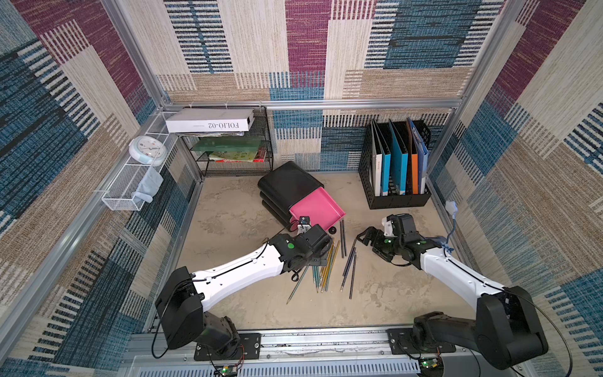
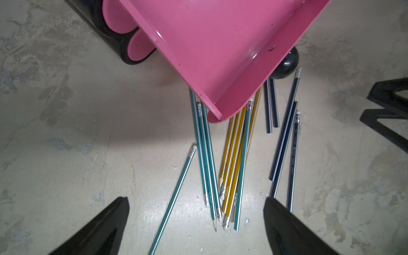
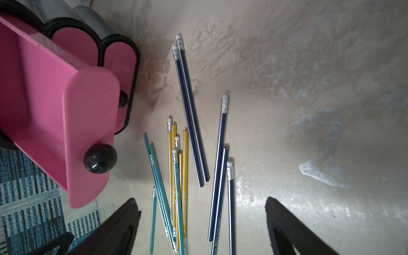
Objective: Please place the pencils in the drawer according to their color
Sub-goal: Adjust the storage box at the center of the board.
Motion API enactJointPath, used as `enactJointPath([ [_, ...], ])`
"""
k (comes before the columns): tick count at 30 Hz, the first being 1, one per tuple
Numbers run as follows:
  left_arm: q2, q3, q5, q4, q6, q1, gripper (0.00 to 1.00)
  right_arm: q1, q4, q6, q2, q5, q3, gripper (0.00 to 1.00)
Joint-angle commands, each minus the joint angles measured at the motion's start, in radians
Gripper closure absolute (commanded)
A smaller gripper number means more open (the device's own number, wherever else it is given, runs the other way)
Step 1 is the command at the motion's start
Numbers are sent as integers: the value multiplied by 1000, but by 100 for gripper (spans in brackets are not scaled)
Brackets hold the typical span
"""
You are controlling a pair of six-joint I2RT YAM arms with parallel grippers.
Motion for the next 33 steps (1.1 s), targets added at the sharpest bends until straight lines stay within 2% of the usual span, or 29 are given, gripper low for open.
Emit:
enactJointPath([
  [1, 9, -23, -78, -7, -8, -1, 1, 0, -19, -10, 4, 3, 5, 7],
  [4, -5, -69, -96, -5, -71, 10, 1, 0, -13, -3, 3, -5, -3, 7],
  [7, -11, -95, -93, 29, -79, 18, 1, -1, 2, 9, 2, -19, -13, 8],
  [13, 76, -91, -6, 48, -100, 49, 1, 0, 14, 18, 5, -49, -12, 8],
  [18, 132, -107, 4, 103, -128, 63, 1, -1, 27, 19, 14, -70, 2, 8],
  [33, 187, -153, 37, 290, -21, 90, 15, 0, 58, 14, 73, -98, 19, 9],
])
